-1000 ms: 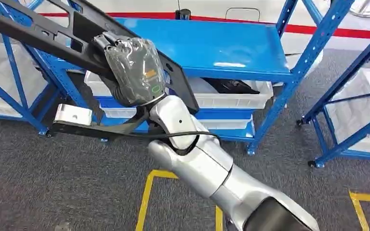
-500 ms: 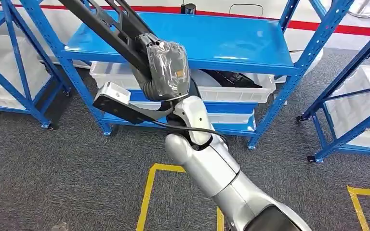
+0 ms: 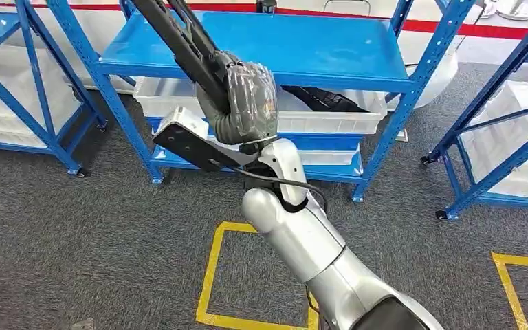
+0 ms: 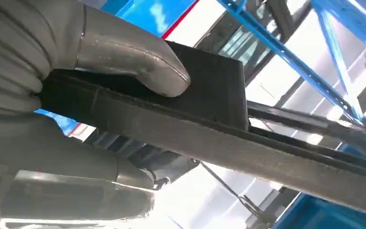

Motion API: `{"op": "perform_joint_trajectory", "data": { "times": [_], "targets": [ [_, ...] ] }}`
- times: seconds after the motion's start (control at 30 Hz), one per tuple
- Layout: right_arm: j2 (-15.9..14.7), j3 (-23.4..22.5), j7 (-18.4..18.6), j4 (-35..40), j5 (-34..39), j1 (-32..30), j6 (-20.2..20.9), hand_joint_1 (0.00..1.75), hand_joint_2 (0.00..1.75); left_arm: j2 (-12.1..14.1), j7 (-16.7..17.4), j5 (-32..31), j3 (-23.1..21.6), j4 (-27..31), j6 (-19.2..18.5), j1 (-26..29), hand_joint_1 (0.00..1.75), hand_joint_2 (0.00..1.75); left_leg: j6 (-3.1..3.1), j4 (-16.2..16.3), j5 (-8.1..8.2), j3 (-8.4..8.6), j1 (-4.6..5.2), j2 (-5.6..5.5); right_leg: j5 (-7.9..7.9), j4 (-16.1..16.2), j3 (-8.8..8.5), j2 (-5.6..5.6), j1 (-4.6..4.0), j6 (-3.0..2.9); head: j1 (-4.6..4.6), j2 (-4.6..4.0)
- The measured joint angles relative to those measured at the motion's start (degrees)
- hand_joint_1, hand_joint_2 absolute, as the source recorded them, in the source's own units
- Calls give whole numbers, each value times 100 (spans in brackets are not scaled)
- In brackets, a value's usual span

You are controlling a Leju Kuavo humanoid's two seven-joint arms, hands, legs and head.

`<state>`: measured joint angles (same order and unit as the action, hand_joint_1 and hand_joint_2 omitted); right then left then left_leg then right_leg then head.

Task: Take the parts from the cabinet and place them on the table.

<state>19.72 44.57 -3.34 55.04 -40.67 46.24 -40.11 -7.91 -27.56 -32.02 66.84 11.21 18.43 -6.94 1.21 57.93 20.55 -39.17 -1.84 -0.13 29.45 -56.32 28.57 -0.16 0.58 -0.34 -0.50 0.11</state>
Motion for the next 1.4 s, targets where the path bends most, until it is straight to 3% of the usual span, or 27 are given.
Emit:
{"op": "perform_joint_trajectory", "data": {
  "times": [0.07,0.1,0.13,0.17,0.23,0.3,0.37,0.47,0.5,0.53,0.57,0.6,0.67,0.73,0.8,0.83,0.87,1.0,1.07,1.13,1.17,1.2,1.23,1.3,1.33,1.37,1.4],
  "targets": [
    [2,139,-31,-11,250,65,0,175,175,-15,0,43,52,0,78,15,0,175,24,487,687,-168,7,1,-138,-8,124,-7,-36,-117,-74,0],
    [2,192,-39,-17,345,79,0,175,175,-15,0,65,63,0,107,16,0,175,47,939,1016,-276,6,-3,-202,-11,197,-10,-57,-131,-74,0],
    [0,236,-41,-31,426,87,0,175,175,-11,0,67,78,0,140,16,0,175,67,1372,1218,-374,7,-3,-261,-14,271,-14,-78,-145,-79,0],
    [0,295,-50,-48,507,90,0,175,175,-9,-2,74,96,2,181,16,0,175,74,1708,1248,-414,8,-3,-322,-22,351,-16,-100,-145,-72,0],
    [0,385,-66,-83,614,101,0,175,175,-11,-4,83,135,2,218,16,0,175,43,1686,888,-191,14,-2,-428,-45,510,-16,-125,-138,-81,0],
    [0,454,-68,-107,655,134,0,175,175,-11,-24,96,155,4,266,14,0,175,-46,860,612,475,38,-5,-516,-81,643,-8,-155,-122,-79,0],
    [2,492,-74,-109,686,187,0,175,175,-4,-37,118,166,13,293,2,0,175,-142,-69,924,1071,78,9,-577,-107,699,-16,-192,-70,-66,0],
    [0,601,-98,-131,730,260,0,175,175,-11,-59,146,205,13,312,2,0,175,-249,-91,837,1009,147,3,-738,-72,736,-42,-143,57,-68,0],
    [-11,625,-98,-140,751,261,0,175,175,-55,-66,184,223,11,312,12,0,175,-303,-208,713,948,63,37,-733,-99,775,-39,-188,89,-66,0],
    [-11,645,-103,-144,787,277,0,175,175,-48,-74,186,236,13,312,5,0,175,-330,-225,641,924,75,63,-546,-203,875,-10,-168,87,-66,0],
    [-9,667,-103,-149,826,293,0,175,175,-48,-92,194,238,15,317,-4,0,175,-383,-224,547,826,63,69,-199,-532,1003,7,-142,45,-11,0],
    [-13,693,-107,-157,859,290,0,175,175,-55,-105,214,247,15,319,-3,0,175,-373,-222,477,733,63,68,92,-954,1109,10,-109,35,2,0],
    [-15,752,-116,-168,898,288,0,175,175,-66,-111,247,293,15,319,-2,0,175,-354,-213,336,549,62,82,440,-1791,1269,9,-40,108,-2,0],
    [-13,798,-118,-184,950,276,-2,175,175,-76,-142,288,323,15,321,0,0,175,-304,-205,198,367,34,98,231,-1884,1078,9,33,299,-4,0],
    [-7,837,-131,-184,996,281,0,175,175,-81,-157,306,349,15,325,-1,0,175,-229,-163,80,192,-7,97,-82,-1138,496,8,88,452,0,0],
    [-2,856,-140,-184,1003,286,0,175,175,-81,-159,310,358,15,328,-2,0,175,-187,-131,32,139,-7,93,-50,-653,138,8,115,450,0,0],
    [4,885,-153,-181,1009,298,-2,175,175,-87,-175,317,376,15,334,-1,0,175,-132,-85,-17,55,13,82,159,-25,-293,16,87,401,13,0],
    [0,937,-175,-181,1053,295,-2,175,175,-92,-192,356,406,15,378,23,0,175,46,-221,-293,26,-33,76,74,-2,-91,42,42,154,-22,0],
    [0,964,-188,-184,1066,301,-2,175,175,-100,-194,358,430,15,380,29,0,175,54,112,326,-112,-67,66,-78,2,0,10,81,15,-46,0],
    [0,975,-190,-184,1075,297,-2,175,175,-101,-197,358,437,15,382,27,0,175,86,1041,1044,-346,-60,52,-237,-9,163,3,35,-37,-61,0],
    [0,981,-190,-186,1077,290,0,175,175,-94,-199,358,439,15,382,26,0,175,92,1497,1194,-435,-56,51,-312,-17,265,3,6,-48,-66,0],
    [0,986,-192,-186,1084,279,-2,175,175,-90,-199,358,441,15,385,27,0,175,82,1772,1152,-439,-54,50,-381,-27,364,3,-21,-51,-63,0],
    [0,994,-194,-186,1092,268,-2,175,175,-90,-203,358,446,15,389,26,0,175,62,1791,978,-333,-53,48,-440,-43,458,3,-38,-49,-63,0],
    [0,1018,-205,-186,1101,263,0,175,175,-90,-205,356,461,15,406,24,0,175,-2,1234,595,197,-43,44,-545,-91,636,8,-60,-34,-66,0],
    [2,1025,-216,-186,1103,265,-2,175,175,-88,-205,350,461,15,430,17,0,175,-44,776,603,564,-30,19,-584,-117,688,15,-65,-15,-68,0],
    [7,1029,-221,-179,1108,266,-2,175,175,-83,-205,339,461,17,448,0,0,175,-86,176,880,1003,17,1,-616,-145,733,22,-104,30,-64,0],
    [4,1034,-223,-177,1114,266,-2,175,175,-83,-210,319,461,17,465,-6,0,175,-97,-81,944,1108,19,-4,-657,-153,748,0,-94,56,-48,0]
  ]
}}
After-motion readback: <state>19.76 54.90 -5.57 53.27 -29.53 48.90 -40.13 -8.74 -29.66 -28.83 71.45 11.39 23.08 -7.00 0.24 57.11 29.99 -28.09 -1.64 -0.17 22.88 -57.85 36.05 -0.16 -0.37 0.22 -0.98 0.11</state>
